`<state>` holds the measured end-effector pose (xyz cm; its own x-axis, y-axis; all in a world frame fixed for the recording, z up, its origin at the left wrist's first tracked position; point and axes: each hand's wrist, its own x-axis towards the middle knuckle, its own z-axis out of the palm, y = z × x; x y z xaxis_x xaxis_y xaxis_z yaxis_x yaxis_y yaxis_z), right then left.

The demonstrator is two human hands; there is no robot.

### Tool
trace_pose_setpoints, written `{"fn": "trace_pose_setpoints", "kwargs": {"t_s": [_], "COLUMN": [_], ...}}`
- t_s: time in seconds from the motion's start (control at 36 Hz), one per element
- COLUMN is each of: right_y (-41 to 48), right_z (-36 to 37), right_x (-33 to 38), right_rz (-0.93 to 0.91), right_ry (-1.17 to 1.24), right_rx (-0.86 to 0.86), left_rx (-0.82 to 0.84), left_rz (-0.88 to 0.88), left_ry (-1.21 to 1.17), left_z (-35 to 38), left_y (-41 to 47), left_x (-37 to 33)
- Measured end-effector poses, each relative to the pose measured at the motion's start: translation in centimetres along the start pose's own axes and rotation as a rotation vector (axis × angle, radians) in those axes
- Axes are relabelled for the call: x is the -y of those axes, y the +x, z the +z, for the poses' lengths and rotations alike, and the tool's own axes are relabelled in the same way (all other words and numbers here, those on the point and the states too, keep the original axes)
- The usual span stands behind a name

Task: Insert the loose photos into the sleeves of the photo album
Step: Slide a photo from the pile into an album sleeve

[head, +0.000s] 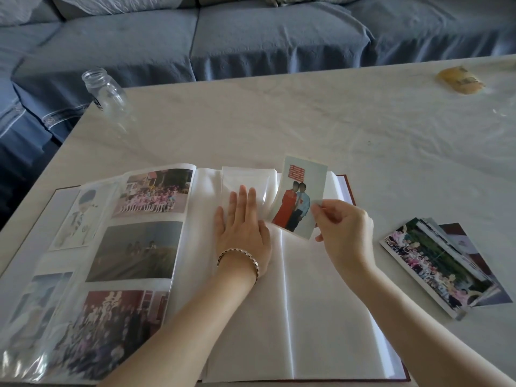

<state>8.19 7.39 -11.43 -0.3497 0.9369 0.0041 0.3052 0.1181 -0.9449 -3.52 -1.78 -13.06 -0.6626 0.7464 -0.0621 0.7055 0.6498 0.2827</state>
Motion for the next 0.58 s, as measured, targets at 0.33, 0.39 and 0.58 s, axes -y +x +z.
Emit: {"fn": "trace_pose_setpoints", "kwargs": {"t_s": [0.33, 0.39, 0.58], "right_y": [2.6, 3.0, 3.3], "right_z": [0.6, 0.7, 0.1], "right_x": [0.4, 0.6, 0.7], "right_rz": [0.243, 0.262, 0.278], "right_ry": [-0.176, -0.194, -0.234], "right_rx": [0.315, 0.341, 0.368], "left_rx": [-0.046, -0.047, -0.02], "left_rz": [-0.063, -0.082, -0.104], "left_ry": [-0.088, -0.095, -0.067], "left_z": [0.3, 0.2, 0.2], "left_y": [0.0, -0.1, -0.1], "left_x": [0.2, 0.1, 0.1]}}
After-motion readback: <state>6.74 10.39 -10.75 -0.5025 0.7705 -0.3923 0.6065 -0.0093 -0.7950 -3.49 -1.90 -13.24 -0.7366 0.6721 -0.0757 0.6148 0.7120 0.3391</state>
